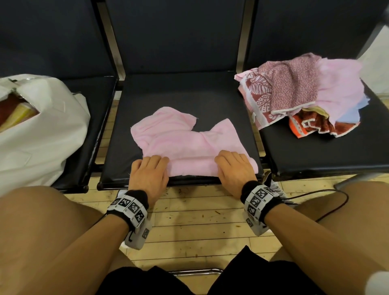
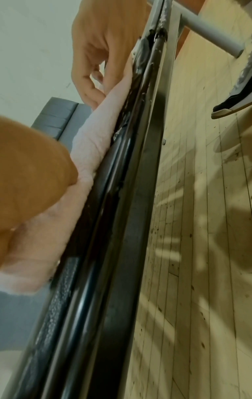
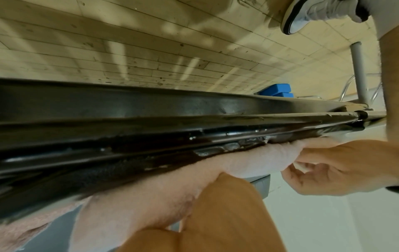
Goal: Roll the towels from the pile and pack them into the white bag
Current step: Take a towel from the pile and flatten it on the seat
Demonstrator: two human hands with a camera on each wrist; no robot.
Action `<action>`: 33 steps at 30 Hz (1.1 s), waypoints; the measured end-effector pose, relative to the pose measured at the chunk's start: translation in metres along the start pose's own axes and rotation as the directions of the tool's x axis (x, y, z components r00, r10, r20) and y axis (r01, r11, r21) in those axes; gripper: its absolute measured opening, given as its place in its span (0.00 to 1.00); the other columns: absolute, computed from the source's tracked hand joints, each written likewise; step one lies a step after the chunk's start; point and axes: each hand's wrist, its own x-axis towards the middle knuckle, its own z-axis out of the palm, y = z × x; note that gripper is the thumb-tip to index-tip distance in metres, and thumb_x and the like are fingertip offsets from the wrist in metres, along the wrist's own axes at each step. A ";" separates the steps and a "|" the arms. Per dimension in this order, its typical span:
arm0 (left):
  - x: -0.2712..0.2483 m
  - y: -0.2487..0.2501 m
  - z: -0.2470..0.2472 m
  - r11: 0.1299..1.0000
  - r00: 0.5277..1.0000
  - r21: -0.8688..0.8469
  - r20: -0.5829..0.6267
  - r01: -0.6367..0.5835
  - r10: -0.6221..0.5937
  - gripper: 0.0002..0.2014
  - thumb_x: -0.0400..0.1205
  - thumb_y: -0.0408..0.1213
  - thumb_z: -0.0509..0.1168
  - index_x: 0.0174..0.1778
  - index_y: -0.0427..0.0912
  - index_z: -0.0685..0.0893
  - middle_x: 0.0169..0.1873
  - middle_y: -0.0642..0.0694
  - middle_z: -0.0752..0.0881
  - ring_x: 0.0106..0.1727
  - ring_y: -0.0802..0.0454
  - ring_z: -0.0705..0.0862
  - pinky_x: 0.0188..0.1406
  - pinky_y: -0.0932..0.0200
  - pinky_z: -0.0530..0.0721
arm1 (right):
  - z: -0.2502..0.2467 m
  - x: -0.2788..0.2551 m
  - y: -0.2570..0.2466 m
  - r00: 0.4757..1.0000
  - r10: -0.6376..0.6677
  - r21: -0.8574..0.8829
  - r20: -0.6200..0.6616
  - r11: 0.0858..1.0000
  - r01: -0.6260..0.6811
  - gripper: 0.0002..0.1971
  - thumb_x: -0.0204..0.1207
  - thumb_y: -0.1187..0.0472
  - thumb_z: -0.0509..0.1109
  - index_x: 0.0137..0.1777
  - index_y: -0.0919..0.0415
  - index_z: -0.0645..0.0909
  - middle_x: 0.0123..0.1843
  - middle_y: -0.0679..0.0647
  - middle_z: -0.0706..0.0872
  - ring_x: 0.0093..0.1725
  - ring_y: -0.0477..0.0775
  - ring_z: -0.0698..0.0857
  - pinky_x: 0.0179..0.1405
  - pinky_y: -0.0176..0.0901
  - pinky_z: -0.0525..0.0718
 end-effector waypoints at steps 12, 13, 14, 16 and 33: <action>0.000 0.007 0.003 0.999 0.999 -0.006 0.025 -0.043 0.043 0.17 0.77 0.39 0.70 0.62 0.46 0.81 0.62 0.46 0.82 0.60 0.42 0.78 0.57 0.42 0.76 | 0.002 -0.007 -0.009 0.996 -0.022 0.018 0.082 1.000 0.020 0.14 0.73 0.59 0.72 0.58 0.59 0.82 0.53 0.54 0.86 0.50 0.60 0.83 0.58 0.55 0.81; 0.000 0.005 0.003 1.000 0.999 -0.003 0.023 -0.030 0.030 0.18 0.76 0.35 0.71 0.62 0.46 0.81 0.62 0.46 0.83 0.61 0.42 0.79 0.58 0.42 0.77 | 0.003 -0.006 -0.008 0.997 -0.029 0.004 0.076 1.000 0.029 0.15 0.72 0.62 0.72 0.59 0.59 0.82 0.52 0.54 0.86 0.50 0.60 0.84 0.60 0.56 0.81; 0.002 0.003 0.004 1.000 1.000 -0.003 0.013 -0.024 0.024 0.19 0.74 0.32 0.73 0.61 0.45 0.82 0.60 0.46 0.84 0.61 0.42 0.80 0.59 0.42 0.76 | 0.003 -0.005 -0.007 0.997 -0.031 -0.014 0.074 0.999 0.032 0.15 0.71 0.63 0.71 0.59 0.59 0.83 0.52 0.54 0.87 0.50 0.60 0.84 0.63 0.57 0.79; 0.003 0.000 0.003 1.000 1.000 -0.014 -0.001 -0.011 0.011 0.21 0.71 0.28 0.73 0.61 0.44 0.83 0.57 0.46 0.86 0.60 0.42 0.82 0.63 0.45 0.71 | 0.002 -0.003 -0.005 0.998 -0.018 -0.048 0.066 0.999 0.021 0.17 0.71 0.63 0.68 0.60 0.58 0.83 0.51 0.51 0.87 0.50 0.58 0.83 0.68 0.58 0.74; 0.003 -0.001 0.007 0.992 0.991 -0.013 -0.060 -0.123 0.122 0.20 0.65 0.23 0.75 0.50 0.43 0.86 0.48 0.45 0.86 0.45 0.40 0.81 0.46 0.46 0.76 | 0.005 -0.001 -0.002 0.994 -0.111 -0.065 -0.023 0.992 0.109 0.10 0.68 0.65 0.67 0.47 0.57 0.85 0.48 0.53 0.86 0.45 0.60 0.80 0.49 0.52 0.70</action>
